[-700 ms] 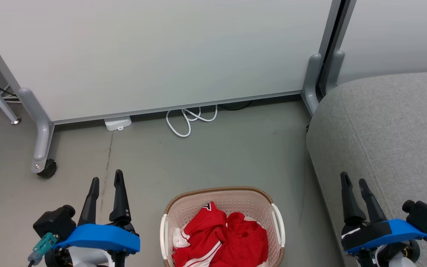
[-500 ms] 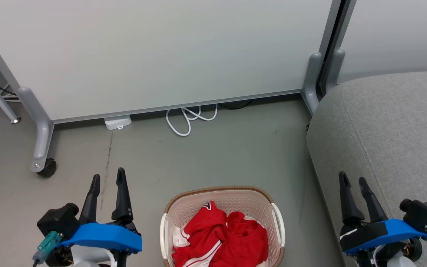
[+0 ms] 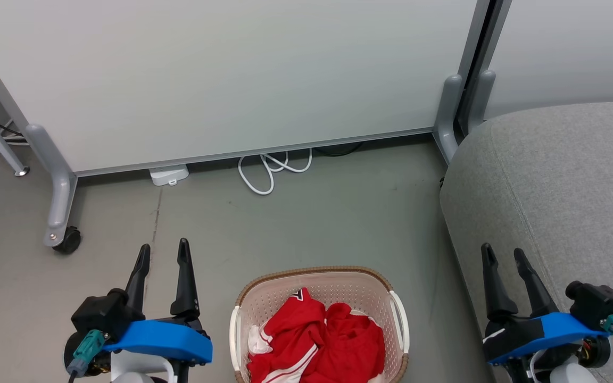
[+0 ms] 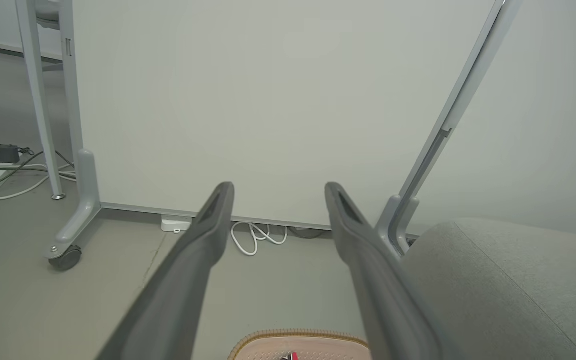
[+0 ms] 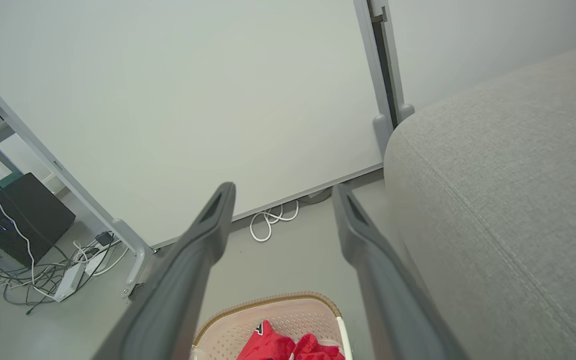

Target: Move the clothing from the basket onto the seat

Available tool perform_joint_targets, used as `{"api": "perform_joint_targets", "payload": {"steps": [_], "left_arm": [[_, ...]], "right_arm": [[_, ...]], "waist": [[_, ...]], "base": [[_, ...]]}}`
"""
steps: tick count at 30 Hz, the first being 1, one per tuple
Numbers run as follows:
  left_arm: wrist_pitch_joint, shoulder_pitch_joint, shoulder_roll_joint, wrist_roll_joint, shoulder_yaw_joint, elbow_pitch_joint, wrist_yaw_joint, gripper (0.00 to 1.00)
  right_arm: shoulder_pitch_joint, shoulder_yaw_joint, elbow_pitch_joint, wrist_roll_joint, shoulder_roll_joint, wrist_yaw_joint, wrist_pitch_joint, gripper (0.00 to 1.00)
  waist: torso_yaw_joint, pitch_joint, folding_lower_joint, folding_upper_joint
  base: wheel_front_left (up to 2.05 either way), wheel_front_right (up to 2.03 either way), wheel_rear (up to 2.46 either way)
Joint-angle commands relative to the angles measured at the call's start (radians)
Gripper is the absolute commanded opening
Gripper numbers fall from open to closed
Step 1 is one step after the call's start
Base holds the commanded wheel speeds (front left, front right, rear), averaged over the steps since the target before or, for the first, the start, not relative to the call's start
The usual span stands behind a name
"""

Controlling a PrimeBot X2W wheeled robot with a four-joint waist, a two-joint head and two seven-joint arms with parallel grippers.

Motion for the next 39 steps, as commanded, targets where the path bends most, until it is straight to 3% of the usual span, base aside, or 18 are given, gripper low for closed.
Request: {"api": "perform_joint_targets", "payload": {"steps": [1, 29, 39], "left_arm": [[-0.010, -0.018, 0.005, 0.026, -0.003, -0.002, 0.005, 1.00], [-0.063, -0.023, 0.005, 0.186, -0.025, 0.069, 0.030, 1.00], [-0.063, -0.015, 0.005, 0.167, -0.020, 0.078, 0.034, 1.00]], "right_arm": [[-0.024, 0.001, -0.002, -0.025, -0.008, 0.002, -0.009, 1.00], [-0.027, 0.014, 0.019, -0.209, -0.009, 0.003, -0.056, 1.00], [-0.017, 0.015, 0.022, -0.203, -0.009, 0.002, -0.059, 1.00]], "waist": [[0.000, 0.000, 0.0000, 0.0000], [-0.002, -0.006, 0.0000, 0.0000], [-0.007, -0.014, 0.0000, 0.0000]], "base": [[0.00, 0.00, 0.00], [0.00, 0.00, 0.00], [0.00, 0.00, 0.00]]}}
